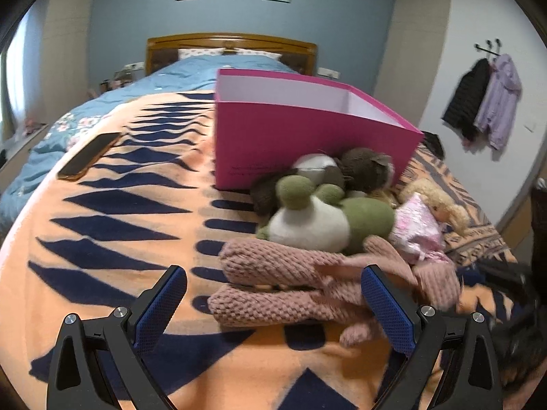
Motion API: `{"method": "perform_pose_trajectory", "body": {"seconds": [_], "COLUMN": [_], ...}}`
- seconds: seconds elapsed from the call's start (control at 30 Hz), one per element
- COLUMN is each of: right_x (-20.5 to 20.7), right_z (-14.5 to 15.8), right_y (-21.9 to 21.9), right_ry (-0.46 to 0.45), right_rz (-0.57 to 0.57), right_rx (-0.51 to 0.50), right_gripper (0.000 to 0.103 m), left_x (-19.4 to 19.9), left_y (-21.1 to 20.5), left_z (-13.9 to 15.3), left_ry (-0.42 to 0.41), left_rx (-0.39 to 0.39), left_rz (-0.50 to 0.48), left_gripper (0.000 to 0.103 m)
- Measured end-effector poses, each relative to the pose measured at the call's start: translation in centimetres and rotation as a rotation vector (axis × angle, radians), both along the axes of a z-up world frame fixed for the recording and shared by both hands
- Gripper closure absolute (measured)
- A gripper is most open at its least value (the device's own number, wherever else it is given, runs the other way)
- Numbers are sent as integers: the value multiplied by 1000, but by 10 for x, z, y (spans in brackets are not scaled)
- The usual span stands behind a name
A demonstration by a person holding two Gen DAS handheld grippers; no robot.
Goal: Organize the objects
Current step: 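Grasp the pink knitted bunny with the left tool, then lift the pink bunny into the pink box and open the left tool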
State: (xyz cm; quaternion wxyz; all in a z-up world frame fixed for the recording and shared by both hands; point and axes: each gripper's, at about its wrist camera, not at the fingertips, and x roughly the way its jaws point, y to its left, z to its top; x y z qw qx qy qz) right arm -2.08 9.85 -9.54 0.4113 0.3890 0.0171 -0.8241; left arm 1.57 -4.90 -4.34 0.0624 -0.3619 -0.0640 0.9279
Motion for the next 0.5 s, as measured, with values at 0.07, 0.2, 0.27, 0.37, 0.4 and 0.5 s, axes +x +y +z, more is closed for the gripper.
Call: {"method": "perform_pose_trajectory", "body": {"seconds": [0.07,0.2,0.27,0.37,0.4,0.5], "right_x": [-6,-17,-23,-26,-25,-24], "right_z": [5,14,15,14,14,14], "right_y": [4,14,17,21,22,21], "right_ry": [1,-17,-36,-76,-83,-88], "right_rz": [-6,-18,-21,-22,-21,-16], "right_rx": [-21,-75,-95,-129,-135,-138], "right_gripper": [41,41,41,41,41,41], "left_x": [2,5,7,5,4,-2], "left_y": [5,19,26,37,40,44], "left_z": [1,2,0,-8,-11,-19], "left_ry": [7,17,15,-16,-29,-64], "left_rx": [7,0,-10,-29,-31,-45], "left_rz": [-57,-179,-223,-274,-284,-288], "left_gripper": [0,0,0,10,17,34]}}
